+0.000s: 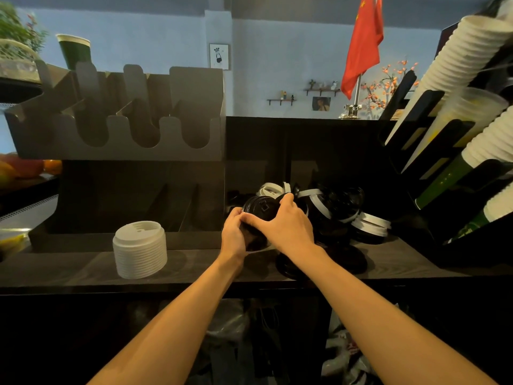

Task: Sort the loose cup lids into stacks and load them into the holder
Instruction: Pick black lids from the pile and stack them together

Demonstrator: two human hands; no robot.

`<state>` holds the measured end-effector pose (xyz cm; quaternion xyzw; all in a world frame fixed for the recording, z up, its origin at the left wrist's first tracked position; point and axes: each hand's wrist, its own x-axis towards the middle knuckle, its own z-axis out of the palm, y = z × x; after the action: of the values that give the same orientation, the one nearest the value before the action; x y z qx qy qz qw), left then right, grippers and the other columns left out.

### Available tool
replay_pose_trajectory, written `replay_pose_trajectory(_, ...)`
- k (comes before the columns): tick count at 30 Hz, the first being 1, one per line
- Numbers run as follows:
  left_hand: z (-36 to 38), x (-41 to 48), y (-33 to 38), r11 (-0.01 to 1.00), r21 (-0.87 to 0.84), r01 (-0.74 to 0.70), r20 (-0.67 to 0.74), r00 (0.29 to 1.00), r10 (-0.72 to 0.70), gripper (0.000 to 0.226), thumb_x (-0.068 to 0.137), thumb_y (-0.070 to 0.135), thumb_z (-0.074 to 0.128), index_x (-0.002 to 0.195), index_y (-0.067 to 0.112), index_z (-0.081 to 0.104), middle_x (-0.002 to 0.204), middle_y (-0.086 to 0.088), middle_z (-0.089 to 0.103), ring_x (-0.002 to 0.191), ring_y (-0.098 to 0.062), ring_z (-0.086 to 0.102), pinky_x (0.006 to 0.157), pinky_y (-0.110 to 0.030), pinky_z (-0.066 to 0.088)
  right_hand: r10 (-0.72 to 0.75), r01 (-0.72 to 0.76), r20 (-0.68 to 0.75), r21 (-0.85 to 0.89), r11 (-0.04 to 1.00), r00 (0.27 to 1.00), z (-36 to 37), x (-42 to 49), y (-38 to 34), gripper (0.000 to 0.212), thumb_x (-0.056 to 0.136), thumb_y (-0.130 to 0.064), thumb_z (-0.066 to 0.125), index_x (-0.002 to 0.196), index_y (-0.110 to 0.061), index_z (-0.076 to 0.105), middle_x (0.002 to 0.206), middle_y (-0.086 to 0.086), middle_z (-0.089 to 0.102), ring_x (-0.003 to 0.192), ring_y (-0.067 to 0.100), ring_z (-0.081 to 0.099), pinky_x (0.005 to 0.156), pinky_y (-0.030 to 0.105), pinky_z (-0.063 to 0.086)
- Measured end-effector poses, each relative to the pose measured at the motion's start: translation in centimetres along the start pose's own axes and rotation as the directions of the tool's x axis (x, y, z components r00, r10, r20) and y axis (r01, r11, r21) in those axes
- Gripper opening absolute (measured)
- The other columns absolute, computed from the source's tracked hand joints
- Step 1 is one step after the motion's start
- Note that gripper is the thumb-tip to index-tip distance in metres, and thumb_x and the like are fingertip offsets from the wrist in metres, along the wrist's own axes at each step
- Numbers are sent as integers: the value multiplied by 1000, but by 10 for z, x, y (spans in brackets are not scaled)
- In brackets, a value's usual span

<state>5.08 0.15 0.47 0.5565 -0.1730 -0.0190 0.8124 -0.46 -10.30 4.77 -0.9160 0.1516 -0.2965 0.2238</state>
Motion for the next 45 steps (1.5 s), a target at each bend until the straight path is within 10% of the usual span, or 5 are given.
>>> replay_pose_trajectory(7,4,-6,1,1000,-10,-11,59,998,11,31,108,17,31,108,5,59,107,-11,67,103,-22,66,82,-35,56,102,-107,39,173,979,994,-6,-4,-4,104,65,-89,57,131,-12,32,102,-2,47,87,14,53,60,24,46)
replay_pose_trajectory(16,5,-10,6,997,29,65,111,992,-68,51,97,56,53,120,13,69,112,-8,75,108,-24,71,97,-45,55,16,-12,-6,425,905,1000,-3,-11,14,65,80,-63,70,116,-17,42,111,-2,55,103,19,59,81,33,55)
replay_pose_trajectory(26,9,-16,4,969,224,-108,122,989,82,33,108,36,42,125,12,57,120,-10,66,112,-27,67,94,-48,58,-24,12,11,632,775,1000,-5,-15,36,69,86,-39,75,144,-31,40,133,-6,51,122,10,48,98,28,46)
replay_pose_trajectory(35,11,-23,4,896,351,-271,107,962,250,16,103,25,56,115,15,52,111,-3,68,102,-15,69,83,-25,56,-92,-22,129,685,728,987,-9,-19,39,48,90,-24,72,129,-32,47,113,-19,55,99,-6,53,75,12,44)
replay_pose_trajectory(45,9,-19,6,969,201,-141,84,988,126,25,96,17,66,119,15,57,116,-11,69,105,-24,70,85,-35,60,-117,64,30,691,720,993,-16,-14,46,48,81,-22,82,122,-30,60,105,-16,67,96,-7,62,76,14,54)
